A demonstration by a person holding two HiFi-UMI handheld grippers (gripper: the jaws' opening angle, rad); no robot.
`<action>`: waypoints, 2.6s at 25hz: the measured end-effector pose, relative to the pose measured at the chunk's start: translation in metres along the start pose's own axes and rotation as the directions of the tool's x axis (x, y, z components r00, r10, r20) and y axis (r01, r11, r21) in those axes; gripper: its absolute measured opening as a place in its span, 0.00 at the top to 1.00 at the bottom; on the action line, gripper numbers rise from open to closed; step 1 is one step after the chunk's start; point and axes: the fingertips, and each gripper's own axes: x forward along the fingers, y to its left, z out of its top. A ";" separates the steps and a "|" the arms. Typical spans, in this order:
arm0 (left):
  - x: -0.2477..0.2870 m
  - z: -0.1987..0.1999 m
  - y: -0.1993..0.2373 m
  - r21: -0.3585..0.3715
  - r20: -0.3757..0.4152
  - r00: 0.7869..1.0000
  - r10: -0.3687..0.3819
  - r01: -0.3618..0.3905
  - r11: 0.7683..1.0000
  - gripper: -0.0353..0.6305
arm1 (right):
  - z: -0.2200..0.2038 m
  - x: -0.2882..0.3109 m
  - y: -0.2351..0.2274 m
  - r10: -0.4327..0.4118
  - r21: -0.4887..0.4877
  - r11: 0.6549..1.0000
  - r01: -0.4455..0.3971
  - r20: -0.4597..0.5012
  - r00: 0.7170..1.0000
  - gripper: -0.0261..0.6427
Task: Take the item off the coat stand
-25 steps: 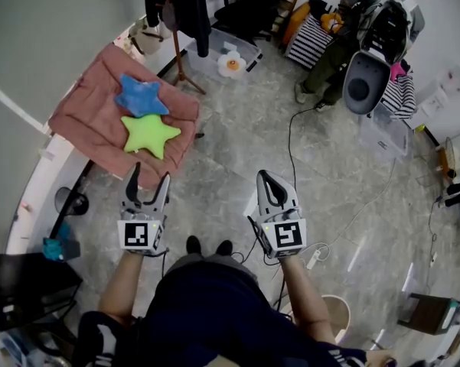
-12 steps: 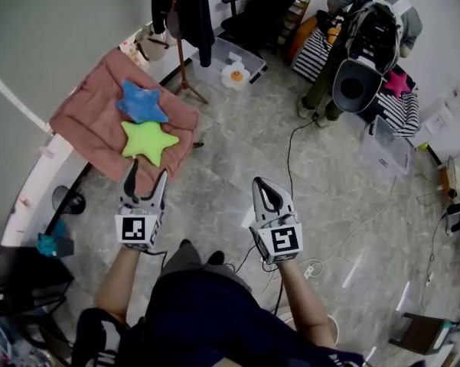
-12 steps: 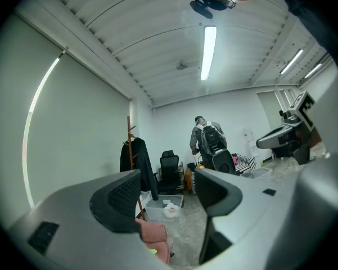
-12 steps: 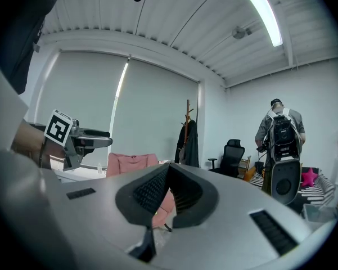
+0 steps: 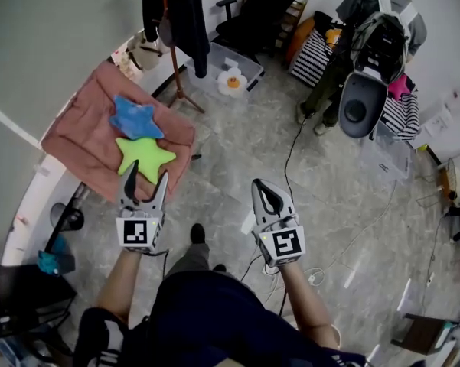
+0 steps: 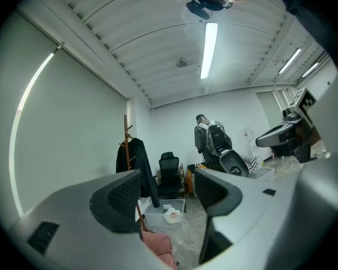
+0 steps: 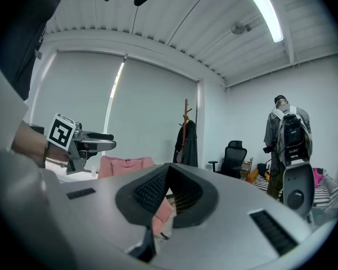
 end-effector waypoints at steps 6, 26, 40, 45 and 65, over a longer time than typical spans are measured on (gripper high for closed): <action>0.075 -0.008 0.048 -0.021 0.005 1.000 -0.004 0.004 1.000 0.50 | 0.017 0.086 -0.021 0.000 -0.001 1.000 0.000 -0.013 1.000 0.93; 0.342 -0.043 0.102 -0.021 -0.052 0.981 0.188 -0.189 0.982 0.50 | 0.009 0.301 -0.188 0.211 -0.029 0.977 -0.211 -0.021 0.977 0.93; 0.469 -0.086 0.187 0.020 -0.089 0.974 0.209 -0.208 0.978 0.50 | 0.002 0.440 -0.210 0.276 -0.044 0.960 -0.278 -0.050 0.960 0.93; 0.522 -0.111 0.241 0.037 -0.100 0.979 0.177 -0.174 0.984 0.50 | 0.006 0.500 -0.198 0.253 -0.032 0.967 -0.255 -0.042 0.966 0.93; 0.707 -0.216 0.357 0.034 -0.160 0.969 0.189 -0.186 0.982 0.50 | 0.001 0.638 -0.202 0.330 -0.033 0.942 -0.335 -0.106 0.938 0.93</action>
